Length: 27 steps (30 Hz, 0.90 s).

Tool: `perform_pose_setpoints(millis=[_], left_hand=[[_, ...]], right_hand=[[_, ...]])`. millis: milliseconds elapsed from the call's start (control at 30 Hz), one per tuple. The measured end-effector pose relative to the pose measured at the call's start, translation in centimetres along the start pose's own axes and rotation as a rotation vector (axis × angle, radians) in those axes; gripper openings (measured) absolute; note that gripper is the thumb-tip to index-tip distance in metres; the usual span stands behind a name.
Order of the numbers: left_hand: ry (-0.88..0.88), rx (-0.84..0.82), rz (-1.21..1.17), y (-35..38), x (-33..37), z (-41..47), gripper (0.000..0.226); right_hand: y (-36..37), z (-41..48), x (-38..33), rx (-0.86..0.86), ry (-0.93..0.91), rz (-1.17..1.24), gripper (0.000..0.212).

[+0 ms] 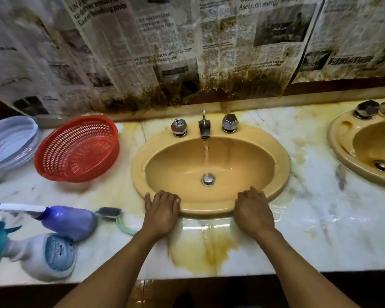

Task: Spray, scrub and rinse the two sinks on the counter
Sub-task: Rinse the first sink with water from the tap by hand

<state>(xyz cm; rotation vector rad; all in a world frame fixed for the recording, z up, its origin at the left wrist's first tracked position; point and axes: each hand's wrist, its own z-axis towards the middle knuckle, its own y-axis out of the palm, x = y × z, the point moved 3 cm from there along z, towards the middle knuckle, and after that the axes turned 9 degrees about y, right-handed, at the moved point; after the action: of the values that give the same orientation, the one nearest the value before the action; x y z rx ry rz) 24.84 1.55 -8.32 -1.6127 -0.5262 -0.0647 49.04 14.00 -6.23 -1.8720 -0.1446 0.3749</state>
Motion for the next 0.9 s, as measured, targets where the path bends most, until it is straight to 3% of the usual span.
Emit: perform_pose_setpoints(millis=[100, 267, 333, 433, 567, 700, 767, 900], left_hand=[[0.048, -0.025, 0.010, -0.3, -0.5, -0.1, 0.076], [0.090, -0.102, -0.021, -1.4, -2.8, 1.0, 0.078], [0.037, -0.092, -0.034, -1.5, -4.1, 1.9, 0.083], [-0.035, -0.010, -0.047, -0.9, -4.8, 2.7, 0.081], [-0.066, 0.065, -0.061, -0.5, -6.0, 3.4, 0.067], [-0.110, 0.056, -0.032, -0.5, -6.9, 4.5, 0.049], [-0.129, 0.073, -0.013, -0.5, -6.9, 4.8, 0.044], [-0.142, 0.080, 0.005, -0.7, -6.9, 5.2, 0.044]], right_hand=[[-0.6, 1.7, -2.7, -0.080, -0.023, 0.281, 0.043], [-1.0, 7.8, -8.0, -0.475, 0.408, 1.539, 0.036], [-1.3, 10.4, -9.6, -0.595, 0.525, 1.887, 0.044], [-1.8, 13.9, -11.0, -0.587, 0.666, 2.207, 0.045], [-1.8, 16.4, -12.0, -0.566, 0.754, 2.320, 0.027], [-2.0, 16.9, -9.5, -0.662, 0.747, 2.183, 0.029], [-3.6, 17.6, -7.3, -0.678, 0.706, 2.106, 0.026], [-10.5, 21.5, -4.0, -0.546, 0.509, 2.012, 0.031]])
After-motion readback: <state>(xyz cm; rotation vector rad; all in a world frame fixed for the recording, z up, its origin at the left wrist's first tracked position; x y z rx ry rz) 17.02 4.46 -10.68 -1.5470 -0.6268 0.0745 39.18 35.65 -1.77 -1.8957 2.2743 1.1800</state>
